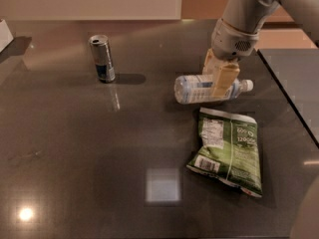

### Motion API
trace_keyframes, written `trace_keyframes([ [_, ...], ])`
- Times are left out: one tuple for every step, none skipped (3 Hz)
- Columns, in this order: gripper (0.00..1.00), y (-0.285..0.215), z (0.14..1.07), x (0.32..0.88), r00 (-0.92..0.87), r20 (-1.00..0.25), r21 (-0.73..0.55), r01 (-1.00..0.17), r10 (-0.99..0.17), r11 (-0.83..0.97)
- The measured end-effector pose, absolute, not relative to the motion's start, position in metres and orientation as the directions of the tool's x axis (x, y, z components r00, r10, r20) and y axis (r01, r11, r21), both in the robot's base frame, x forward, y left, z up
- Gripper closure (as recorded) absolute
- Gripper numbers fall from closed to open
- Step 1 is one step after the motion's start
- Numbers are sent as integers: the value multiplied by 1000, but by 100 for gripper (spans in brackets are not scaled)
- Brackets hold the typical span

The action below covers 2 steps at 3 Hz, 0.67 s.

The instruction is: Move blue plastic bottle near green jalapeno chip bag

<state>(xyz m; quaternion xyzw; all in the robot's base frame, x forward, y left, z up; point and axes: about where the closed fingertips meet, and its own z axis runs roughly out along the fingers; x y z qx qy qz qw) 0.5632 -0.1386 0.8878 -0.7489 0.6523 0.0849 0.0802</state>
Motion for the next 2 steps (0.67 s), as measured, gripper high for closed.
trace_keyframes([
  [61,-133,880,552,132,-234,21,-990,-963,-141],
  [37,-129,874,546,131,-236,43,-989,-963,-145],
])
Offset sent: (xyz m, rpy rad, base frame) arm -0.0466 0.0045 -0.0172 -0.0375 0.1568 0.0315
